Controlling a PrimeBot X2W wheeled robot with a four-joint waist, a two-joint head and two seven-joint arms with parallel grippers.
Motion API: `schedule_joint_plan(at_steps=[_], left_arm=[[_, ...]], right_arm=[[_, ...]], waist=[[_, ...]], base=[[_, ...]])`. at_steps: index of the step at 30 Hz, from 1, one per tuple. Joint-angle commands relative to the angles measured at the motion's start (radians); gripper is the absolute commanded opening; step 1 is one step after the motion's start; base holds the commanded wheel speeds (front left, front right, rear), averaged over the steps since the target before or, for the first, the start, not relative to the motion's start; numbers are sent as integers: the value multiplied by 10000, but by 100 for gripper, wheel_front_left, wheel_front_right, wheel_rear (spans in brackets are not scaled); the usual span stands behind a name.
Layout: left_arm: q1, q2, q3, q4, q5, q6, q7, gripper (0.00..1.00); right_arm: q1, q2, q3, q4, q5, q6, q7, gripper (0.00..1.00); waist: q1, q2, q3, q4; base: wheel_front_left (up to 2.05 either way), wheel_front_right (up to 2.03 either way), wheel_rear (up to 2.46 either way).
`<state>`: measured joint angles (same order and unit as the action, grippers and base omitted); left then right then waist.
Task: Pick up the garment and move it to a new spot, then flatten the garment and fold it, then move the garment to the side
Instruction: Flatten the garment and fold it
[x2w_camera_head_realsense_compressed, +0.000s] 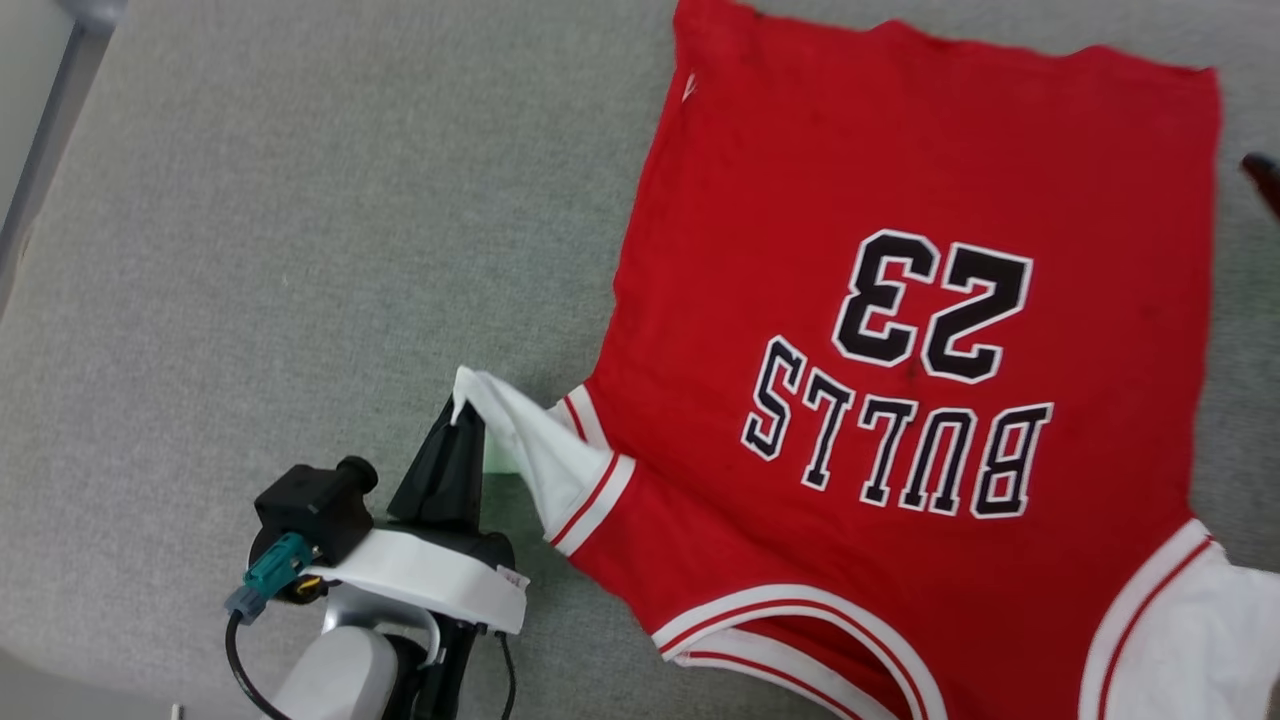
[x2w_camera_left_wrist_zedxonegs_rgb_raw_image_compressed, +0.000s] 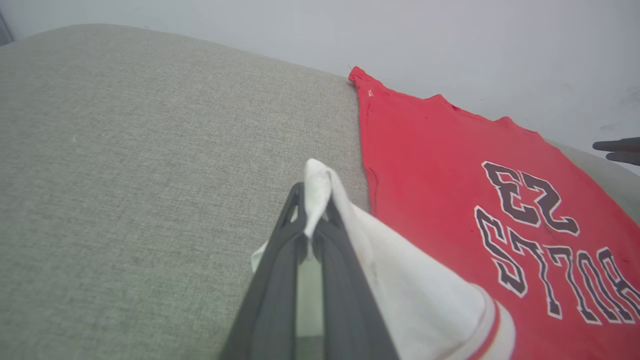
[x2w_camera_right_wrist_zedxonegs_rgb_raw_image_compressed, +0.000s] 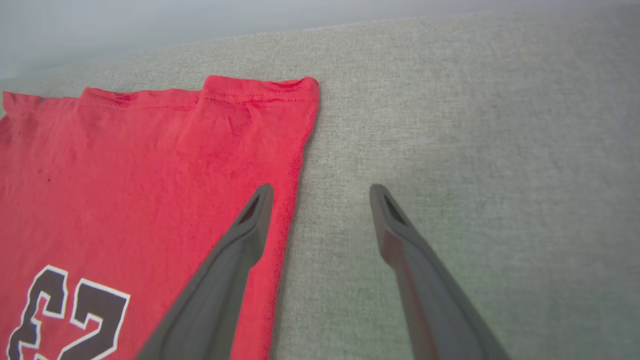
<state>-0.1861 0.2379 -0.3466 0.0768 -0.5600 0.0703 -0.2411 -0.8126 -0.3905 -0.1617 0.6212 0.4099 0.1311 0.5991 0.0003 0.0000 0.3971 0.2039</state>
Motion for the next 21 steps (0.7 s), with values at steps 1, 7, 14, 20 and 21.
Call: schedule_joint_plan(at_steps=[1,7,14,20,21], left_arm=[[-224,-98,-23,-161,59,-40,-74,0],[-494,-216,-253,-875,281,-208,-133,0],[-498,-329,-413,-1388,396,-329,-185,0],[-406,-399,-362,-1188,285,-293,-189,0],[-336,-407,-347,-1125,255,-279,-192,0]], right_arm=[[-406,-128,-46,108,-132,-8,163,100],[-1886,-244,-120,536,-926,-8,788,100],[-2347,-155,109,1521,-1664,-8,1558,100],[-1910,-92,155,2029,-1792,-8,2191,0],[-1876,-118,103,2011,-1752,-8,2128,0]], waist=[[-3,0,666,561],[-3,0,1473,924],[-3,0,2040,1133],[-3,0,1849,1108],[-3,0,1737,1087]], base=[[0,0,0],[0,0,0],[0,0,0],[0,0,0],[0,0,0]])
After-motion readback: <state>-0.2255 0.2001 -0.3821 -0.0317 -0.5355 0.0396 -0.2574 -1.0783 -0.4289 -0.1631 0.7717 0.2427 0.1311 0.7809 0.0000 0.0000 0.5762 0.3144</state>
